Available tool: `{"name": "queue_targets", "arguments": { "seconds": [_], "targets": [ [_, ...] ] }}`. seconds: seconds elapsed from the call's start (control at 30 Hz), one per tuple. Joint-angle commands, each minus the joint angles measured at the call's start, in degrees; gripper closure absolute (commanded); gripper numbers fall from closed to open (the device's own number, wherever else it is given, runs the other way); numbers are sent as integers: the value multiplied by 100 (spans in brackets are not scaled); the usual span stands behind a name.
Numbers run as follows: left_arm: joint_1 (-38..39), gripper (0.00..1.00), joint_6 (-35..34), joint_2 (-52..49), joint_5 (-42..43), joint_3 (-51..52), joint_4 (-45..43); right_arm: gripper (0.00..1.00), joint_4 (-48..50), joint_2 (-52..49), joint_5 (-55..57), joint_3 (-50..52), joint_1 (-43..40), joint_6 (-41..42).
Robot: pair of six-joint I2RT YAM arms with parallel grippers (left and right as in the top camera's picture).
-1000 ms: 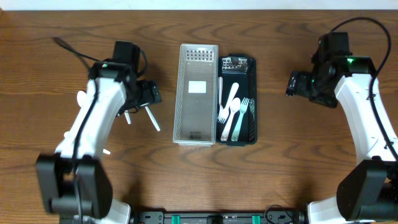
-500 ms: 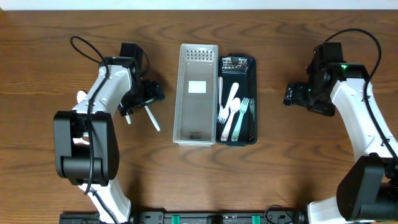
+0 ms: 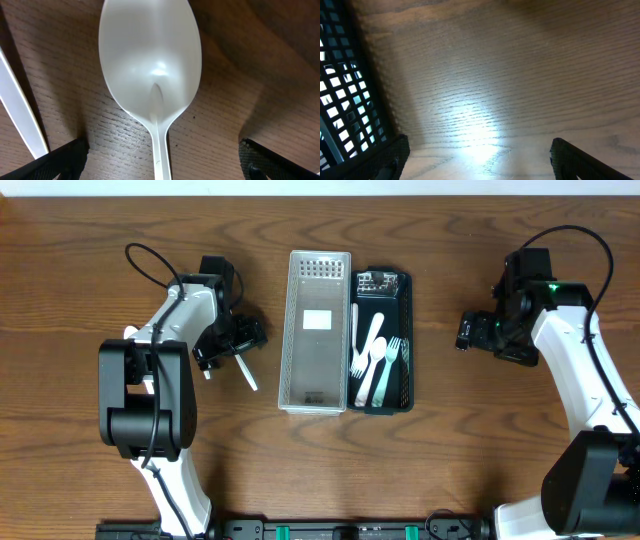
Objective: Pack container
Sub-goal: 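Move the left gripper over a white spoon and grasp it, then carry the spoon into the clear basket and release it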
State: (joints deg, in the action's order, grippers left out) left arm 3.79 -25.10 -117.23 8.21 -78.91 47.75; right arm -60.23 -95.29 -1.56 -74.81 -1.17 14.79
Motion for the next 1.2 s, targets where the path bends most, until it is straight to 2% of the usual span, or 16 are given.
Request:
{"name": "queue_targets", "arguments": {
  "seconds": [0.0, 0.1, 0.17, 0.3, 0.43, 0.97, 1.17],
  "targets": [
    [-28, 2, -28, -140, 17, -83, -11, 7, 22, -42, -15, 35, -26, -74],
    [-31, 0, -28, -140, 17, -83, -11, 7, 20, -42, -15, 35, -26, -74],
    [-31, 11, -28, -140, 17, -83, -11, 7, 20, -42, -15, 35, -26, -74],
    [-31, 40, -31, -140, 20, -83, -13, 6, 20, -42, -15, 35, -26, -85],
    [-31, 54, -31, -140, 20, -83, -17, 6, 17, -42, -17, 35, -26, -160],
    [-31, 92, -28, -138, 15, -83, -24, 6, 20, -42, -17, 35, -26, -160],
    [-31, 94, -28, -57, 15, -85, 26, 6, 20, -42, -17, 35, -26, -160]
  ]
}}
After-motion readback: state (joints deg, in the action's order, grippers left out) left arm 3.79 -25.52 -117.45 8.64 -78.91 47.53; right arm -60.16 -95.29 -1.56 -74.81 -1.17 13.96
